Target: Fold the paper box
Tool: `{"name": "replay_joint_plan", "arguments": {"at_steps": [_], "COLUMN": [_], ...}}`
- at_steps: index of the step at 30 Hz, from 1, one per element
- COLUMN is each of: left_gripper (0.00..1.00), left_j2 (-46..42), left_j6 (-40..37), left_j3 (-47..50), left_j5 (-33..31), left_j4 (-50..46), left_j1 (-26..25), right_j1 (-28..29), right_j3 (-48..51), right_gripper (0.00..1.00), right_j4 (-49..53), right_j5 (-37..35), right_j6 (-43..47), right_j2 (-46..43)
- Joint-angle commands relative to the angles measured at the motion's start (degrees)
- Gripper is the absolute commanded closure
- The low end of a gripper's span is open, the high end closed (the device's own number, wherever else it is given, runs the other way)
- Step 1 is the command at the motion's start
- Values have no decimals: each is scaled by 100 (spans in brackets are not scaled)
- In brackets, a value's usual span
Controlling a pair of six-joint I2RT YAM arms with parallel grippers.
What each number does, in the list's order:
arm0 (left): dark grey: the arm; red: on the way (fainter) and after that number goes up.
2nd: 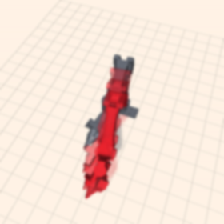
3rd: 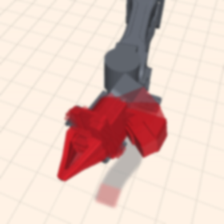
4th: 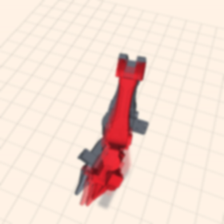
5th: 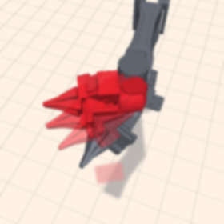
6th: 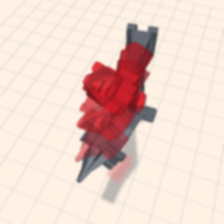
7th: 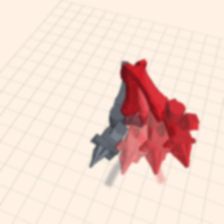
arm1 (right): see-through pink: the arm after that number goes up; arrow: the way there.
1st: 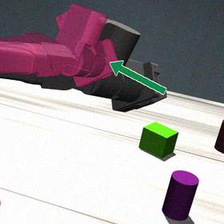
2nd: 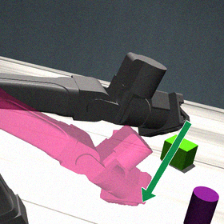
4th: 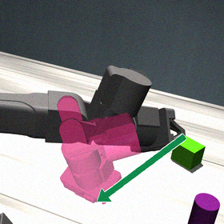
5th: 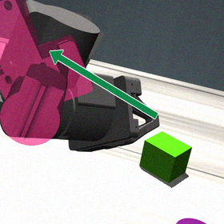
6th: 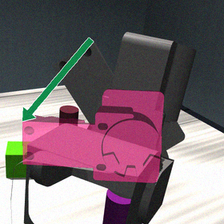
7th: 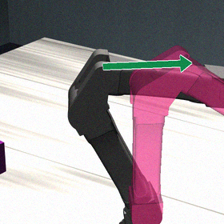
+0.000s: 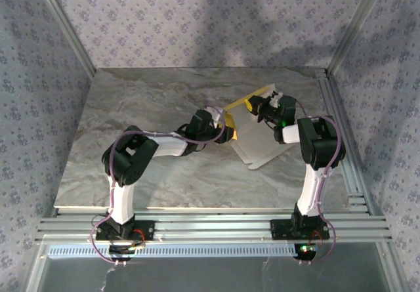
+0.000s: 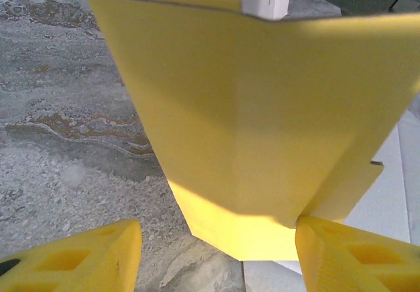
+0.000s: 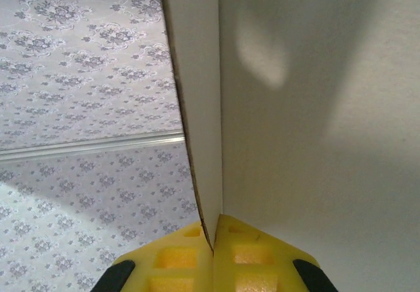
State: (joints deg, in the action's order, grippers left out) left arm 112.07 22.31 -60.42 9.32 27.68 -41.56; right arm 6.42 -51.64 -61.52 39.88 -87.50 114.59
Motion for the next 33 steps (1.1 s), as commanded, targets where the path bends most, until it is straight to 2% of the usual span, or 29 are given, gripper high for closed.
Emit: {"name": "replay_joint_plan", "arguments": {"at_steps": [1, 9, 11, 12, 20, 23, 33], "left_gripper": [37, 36, 33, 28, 27, 21, 20], "left_j2": [35, 111, 122, 118, 206, 201, -27], "left_j6": [292, 370, 412, 431, 485, 547, 687], "left_j3": [-31, -182, -185, -177, -498, -516, -462], "left_j5": [382, 525, 558, 566, 365, 335, 421], "left_j4": [396, 376, 397, 398, -292, -332, -280], "left_j1": [108, 115, 117, 121, 153, 152, 129], "right_j1": [59, 79, 69, 66, 88, 88, 78], "right_j3": [-31, -46, -48, -63, -70, -73, -108], "right_gripper": [100, 100, 100, 100, 100, 100, 100], "right_j4": [-5, -4, 10, 17, 3, 6, 26], "right_j5": [143, 106, 108, 109, 108, 99, 90], "right_j6": [-66, -91, -91, -91, -117, -115, -162], "right_j2": [114, 117, 109, 116, 152, 150, 240]}}
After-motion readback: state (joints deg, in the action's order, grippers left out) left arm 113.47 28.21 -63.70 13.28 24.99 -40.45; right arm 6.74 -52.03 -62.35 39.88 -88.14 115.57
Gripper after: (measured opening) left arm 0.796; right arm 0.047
